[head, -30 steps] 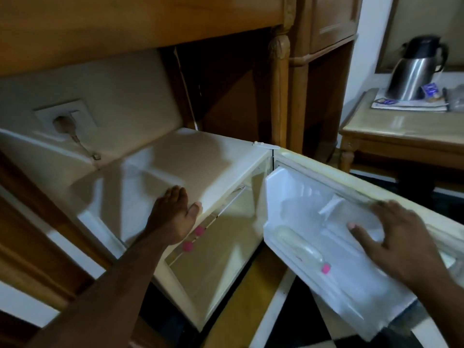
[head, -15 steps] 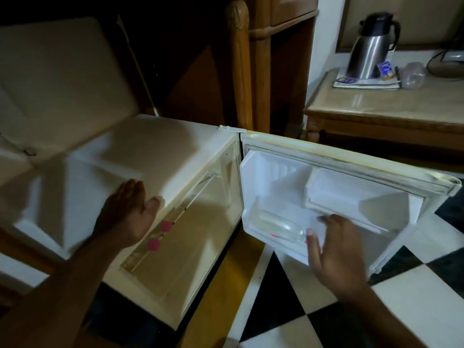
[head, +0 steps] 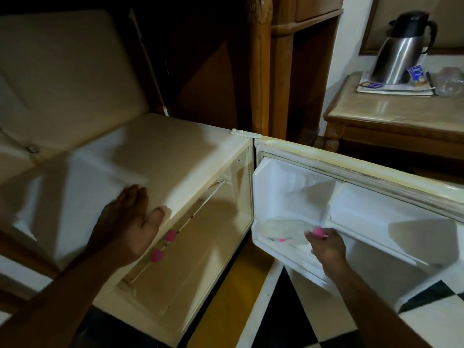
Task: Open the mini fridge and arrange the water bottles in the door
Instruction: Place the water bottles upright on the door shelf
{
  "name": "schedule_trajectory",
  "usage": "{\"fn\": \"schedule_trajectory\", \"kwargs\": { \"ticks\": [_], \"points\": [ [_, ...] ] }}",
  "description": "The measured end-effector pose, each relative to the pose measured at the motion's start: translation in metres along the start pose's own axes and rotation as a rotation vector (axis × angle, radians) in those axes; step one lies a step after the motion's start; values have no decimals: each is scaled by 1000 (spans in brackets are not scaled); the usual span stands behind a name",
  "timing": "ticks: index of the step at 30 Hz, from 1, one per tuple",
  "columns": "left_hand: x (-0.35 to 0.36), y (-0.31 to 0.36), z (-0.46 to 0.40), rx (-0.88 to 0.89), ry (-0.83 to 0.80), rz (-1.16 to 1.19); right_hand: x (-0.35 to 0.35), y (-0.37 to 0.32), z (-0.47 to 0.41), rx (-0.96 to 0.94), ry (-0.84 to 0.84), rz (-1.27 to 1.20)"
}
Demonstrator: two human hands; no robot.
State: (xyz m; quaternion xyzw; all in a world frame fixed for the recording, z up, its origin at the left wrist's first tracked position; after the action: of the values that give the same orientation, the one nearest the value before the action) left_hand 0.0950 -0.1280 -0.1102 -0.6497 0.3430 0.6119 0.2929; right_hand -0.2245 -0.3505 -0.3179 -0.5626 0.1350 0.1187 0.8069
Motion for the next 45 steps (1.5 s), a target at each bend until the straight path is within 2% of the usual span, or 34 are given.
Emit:
{"fn": "schedule_trajectory", "kwargs": {
  "ticks": [2,5,8,11,16,18,20,21,23,26,29,31,34,36,37,38,40,41,43,45],
  "points": [
    [-1,1,0,4,3,-4,23,-32,15,-182,12,15],
    [0,-1,-1,1,2,-8,67,-75,25,-452,-67,199],
    [3,-4,-1,-7,7,-16,91,-99,21,-450,-59,350],
    [4,-5,-2,-16,6,-2,88,-99,17,-429,2,395],
    [4,-4,-3,-17,2,8,83,-93,30,-467,3,449],
    [5,-4,-2,-19,-1,9,84,-93,44,-547,141,386],
    [6,-5,-3,-17,-3,8,92,-93,67,-777,290,351],
    [7,-6,-3,-16,-5,8,101,-94,81,-883,289,309],
    [6,-6,-4,-17,-8,14,127,-100,106,-972,80,248],
    [4,-4,-2,-14,-3,16,183,-109,142,-838,-369,325],
    [3,-5,-2,-13,0,39,232,-117,171,-800,-661,429],
    [4,-7,-2,-14,-3,59,250,-119,176,-771,-754,531],
    [3,-8,-1,-11,-6,77,253,-113,168,-846,-663,609],
    [3,-8,1,-20,-7,75,240,-108,165,-742,-601,432],
    [2,-7,1,-27,-8,70,229,-104,165,-570,-589,271],
    [2,-6,2,-29,-10,65,218,-99,165,-317,-597,79],
    [2,-7,2,-32,-14,57,194,-85,164,201,-729,-314],
    [2,-7,2,-32,-13,55,182,-78,164,368,-807,-461],
    [2,-6,3,-31,-16,43,155,-65,162,536,-874,-668],
    [2,-7,2,-30,-19,23,122,-50,162,567,-827,-791]
  ]
}}
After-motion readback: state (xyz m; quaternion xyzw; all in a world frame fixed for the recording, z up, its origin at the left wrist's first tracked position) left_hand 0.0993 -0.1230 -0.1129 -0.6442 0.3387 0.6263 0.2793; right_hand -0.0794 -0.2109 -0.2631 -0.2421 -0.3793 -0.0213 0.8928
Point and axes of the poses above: each hand's wrist, its own z-axis away from the middle knuckle, its own x-axis out of the palm, y = z × x, the point moved 2 cm from there along -z, towards the middle knuckle, and after that the axes turned 1 degree about -z, right-handed, at the moved point
